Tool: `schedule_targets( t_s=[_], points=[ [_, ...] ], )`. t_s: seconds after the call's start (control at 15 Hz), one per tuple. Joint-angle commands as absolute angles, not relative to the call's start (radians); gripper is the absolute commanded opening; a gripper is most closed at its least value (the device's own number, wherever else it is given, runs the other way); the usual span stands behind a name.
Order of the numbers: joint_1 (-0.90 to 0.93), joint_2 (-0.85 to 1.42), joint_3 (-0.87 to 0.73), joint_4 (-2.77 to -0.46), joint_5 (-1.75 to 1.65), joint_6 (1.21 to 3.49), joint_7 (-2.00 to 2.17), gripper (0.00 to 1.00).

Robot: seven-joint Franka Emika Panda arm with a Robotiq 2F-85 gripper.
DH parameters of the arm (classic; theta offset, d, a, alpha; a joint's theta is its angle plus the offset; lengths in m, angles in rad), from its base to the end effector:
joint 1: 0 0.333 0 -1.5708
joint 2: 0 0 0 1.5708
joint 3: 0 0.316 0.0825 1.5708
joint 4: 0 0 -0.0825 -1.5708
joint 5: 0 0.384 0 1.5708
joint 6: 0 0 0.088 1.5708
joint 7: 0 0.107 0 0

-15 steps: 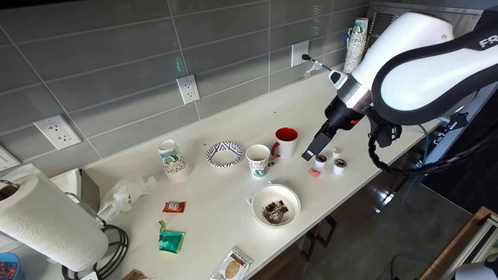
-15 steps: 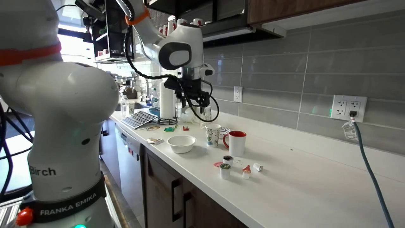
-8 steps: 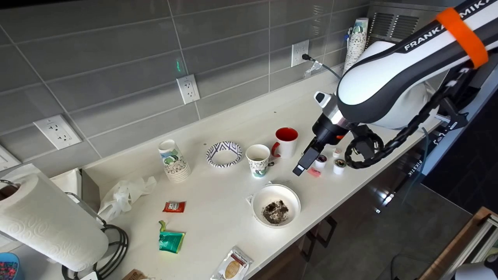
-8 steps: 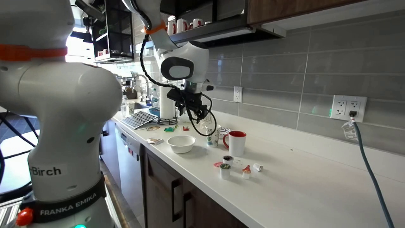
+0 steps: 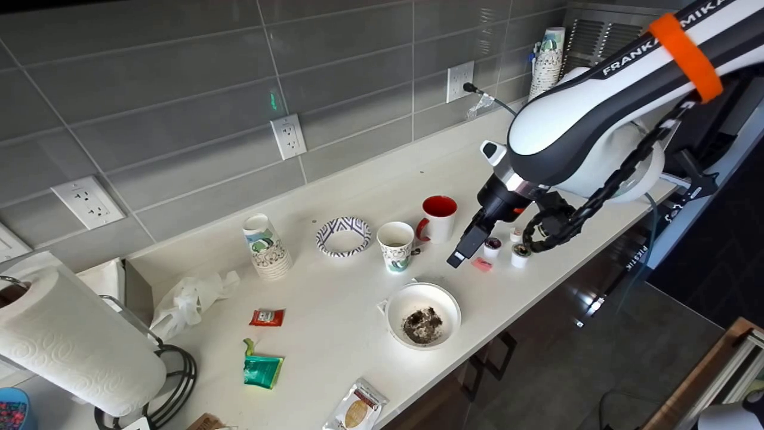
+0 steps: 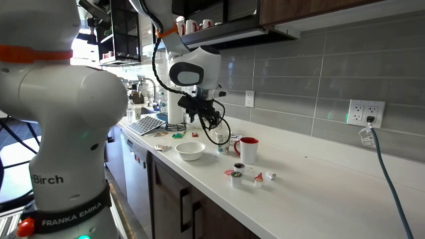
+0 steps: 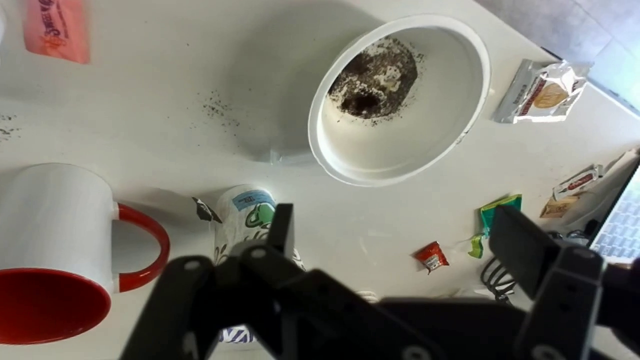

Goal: Remove the tea bag from the paper cup and put it in the mug

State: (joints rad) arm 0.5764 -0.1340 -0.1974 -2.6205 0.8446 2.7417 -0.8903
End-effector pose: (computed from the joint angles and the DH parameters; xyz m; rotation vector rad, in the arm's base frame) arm 0.4197 0.1369 0.3117 -2.6443 -0.7027 -0.4558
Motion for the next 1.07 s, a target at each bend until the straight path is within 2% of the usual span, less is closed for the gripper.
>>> schedule_targets(
  t_s=[0.0, 0.13, 0.2, 0.73, 1.0],
  points=[
    [0.612, -0.041, -0.222, -2.575, 1.033, 2.773, -1.129, 1.00],
    [0.604, -0.011, -0.227, -2.549, 1.125, 2.734, -1.239, 1.00],
    [0.591, -0.063, -0.212, -2.589, 1.042, 2.751, -1.142, 1.00],
    [0.588, -0.057, -0.213, -2.584, 1.052, 2.750, -1.159, 1.00],
    [0.615, 0.001, -0.178, -2.567, 1.089, 2.967, -1.215, 1.00]
  ],
)
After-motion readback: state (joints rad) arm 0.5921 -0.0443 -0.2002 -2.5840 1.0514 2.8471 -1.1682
